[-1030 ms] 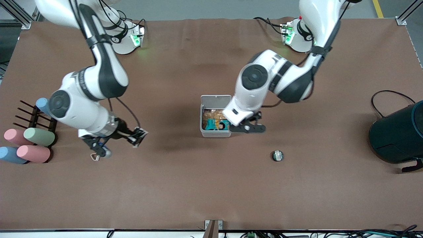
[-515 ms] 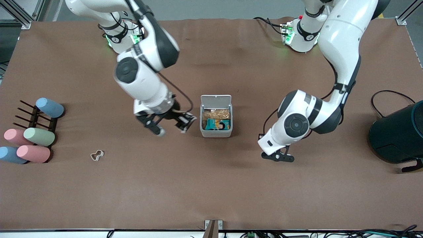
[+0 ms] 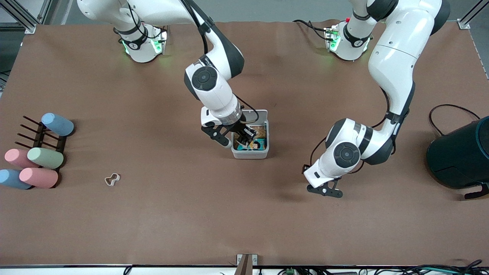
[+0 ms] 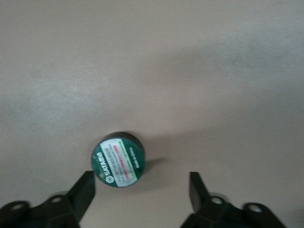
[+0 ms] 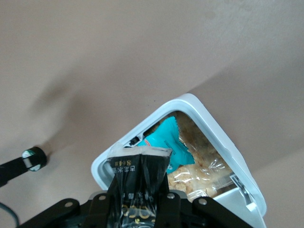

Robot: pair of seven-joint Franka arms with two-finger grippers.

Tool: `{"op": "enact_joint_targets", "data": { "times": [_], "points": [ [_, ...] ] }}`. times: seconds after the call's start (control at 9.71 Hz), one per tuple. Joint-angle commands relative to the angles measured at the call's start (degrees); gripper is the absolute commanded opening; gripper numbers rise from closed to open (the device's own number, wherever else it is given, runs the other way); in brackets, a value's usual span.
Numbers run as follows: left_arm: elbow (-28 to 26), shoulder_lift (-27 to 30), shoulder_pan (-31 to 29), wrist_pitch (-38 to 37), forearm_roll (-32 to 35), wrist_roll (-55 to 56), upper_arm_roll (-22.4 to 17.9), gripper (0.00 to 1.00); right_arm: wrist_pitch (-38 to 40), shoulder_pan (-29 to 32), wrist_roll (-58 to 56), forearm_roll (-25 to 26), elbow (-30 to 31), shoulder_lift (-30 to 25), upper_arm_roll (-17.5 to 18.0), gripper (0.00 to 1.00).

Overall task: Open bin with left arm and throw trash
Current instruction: 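Drop the packet into the bin while the left gripper reaches the tape, then grasp the green tape roll with the left gripper while the right gripper reaches the band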

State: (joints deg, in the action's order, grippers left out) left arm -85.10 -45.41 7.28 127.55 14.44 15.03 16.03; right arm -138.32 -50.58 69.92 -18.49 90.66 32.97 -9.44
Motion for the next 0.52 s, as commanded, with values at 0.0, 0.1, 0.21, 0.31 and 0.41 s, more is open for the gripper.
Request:
{"op": "enact_joint_targets", "data": {
  "times": [0.0,0.1,0.21,0.31,0.41],
  "points": [
    [-2.0,-0.6,-0.3,3.8,2.2,-0.3,0.1,0.99,-2.6,-1.5,0.7,-0.6,-0.7,1.5,-0.8,0.2],
    [-2.5,-1.2,-1.3,5.8,3.6,-0.3,0.1,0.99,-2.9,-1.5,0.7,-0.6,-0.7,2.0,-0.8,0.49],
    [-2.9,-1.9,-2.1,7.3,5.1,-0.3,0.1,0.99,-2.8,-1.5,0.7,-0.4,-0.7,2.0,-0.8,0.84],
    [-3.0,-2.5,-2.5,7.8,5.9,-0.3,0.1,0.99,-2.7,-1.4,0.6,-0.3,-0.7,2.0,-0.8,0.99],
    [-3.0,-2.5,-2.7,7.8,5.9,-0.3,0.2,0.99,-2.1,-1.0,0.5,-0.3,-0.6,2.0,-0.8,1.0]
  ]
}}
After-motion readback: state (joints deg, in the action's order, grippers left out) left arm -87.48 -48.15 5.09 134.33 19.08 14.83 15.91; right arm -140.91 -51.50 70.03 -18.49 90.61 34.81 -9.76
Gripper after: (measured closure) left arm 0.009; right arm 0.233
